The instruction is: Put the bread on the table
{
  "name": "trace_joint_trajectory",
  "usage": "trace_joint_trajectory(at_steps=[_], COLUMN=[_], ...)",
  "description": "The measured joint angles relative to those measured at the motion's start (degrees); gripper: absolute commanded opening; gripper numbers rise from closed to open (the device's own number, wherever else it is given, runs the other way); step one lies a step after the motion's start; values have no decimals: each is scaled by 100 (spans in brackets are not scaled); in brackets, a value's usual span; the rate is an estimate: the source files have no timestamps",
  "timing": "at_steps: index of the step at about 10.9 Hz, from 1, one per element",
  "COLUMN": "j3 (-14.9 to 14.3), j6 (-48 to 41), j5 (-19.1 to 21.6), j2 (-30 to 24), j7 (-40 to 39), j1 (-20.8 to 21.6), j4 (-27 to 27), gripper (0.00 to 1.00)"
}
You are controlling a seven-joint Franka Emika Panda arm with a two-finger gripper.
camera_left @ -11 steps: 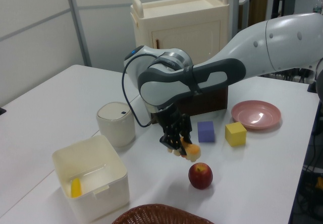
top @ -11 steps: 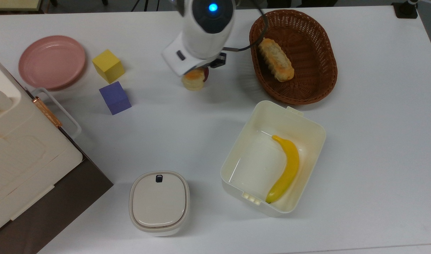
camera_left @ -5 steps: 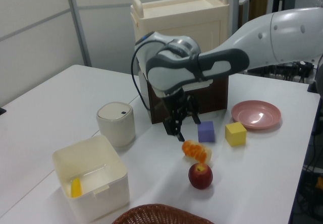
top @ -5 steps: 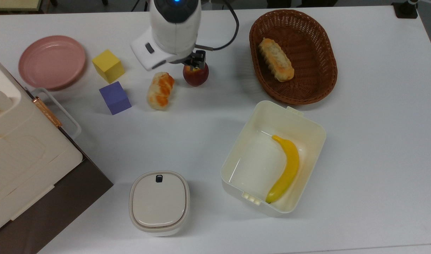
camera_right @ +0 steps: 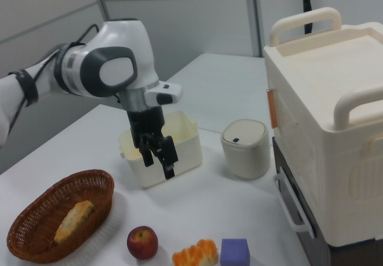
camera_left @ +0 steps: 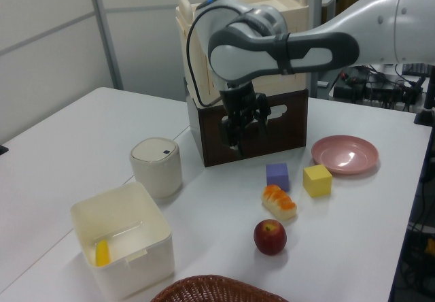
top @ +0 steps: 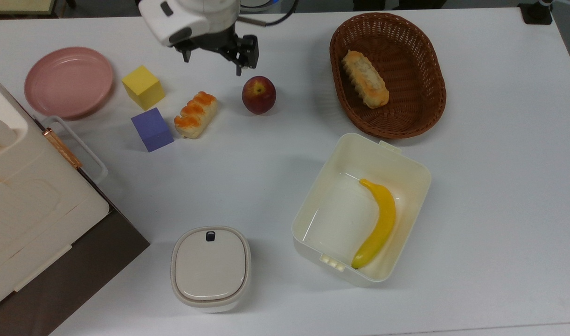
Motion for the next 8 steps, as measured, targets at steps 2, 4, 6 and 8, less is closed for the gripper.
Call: trace_joint_trajectory(at_steps=[2,4,6,8], j3=[62,69,53,30], j6=[0,0,0,0], j5=[39,47,122,281], j2=[-154,-380,-663,-780], j7=[0,0,0,-6], j1=[35,61,52,14], j4=[17,26,23,16], gripper=[100,100,100,100])
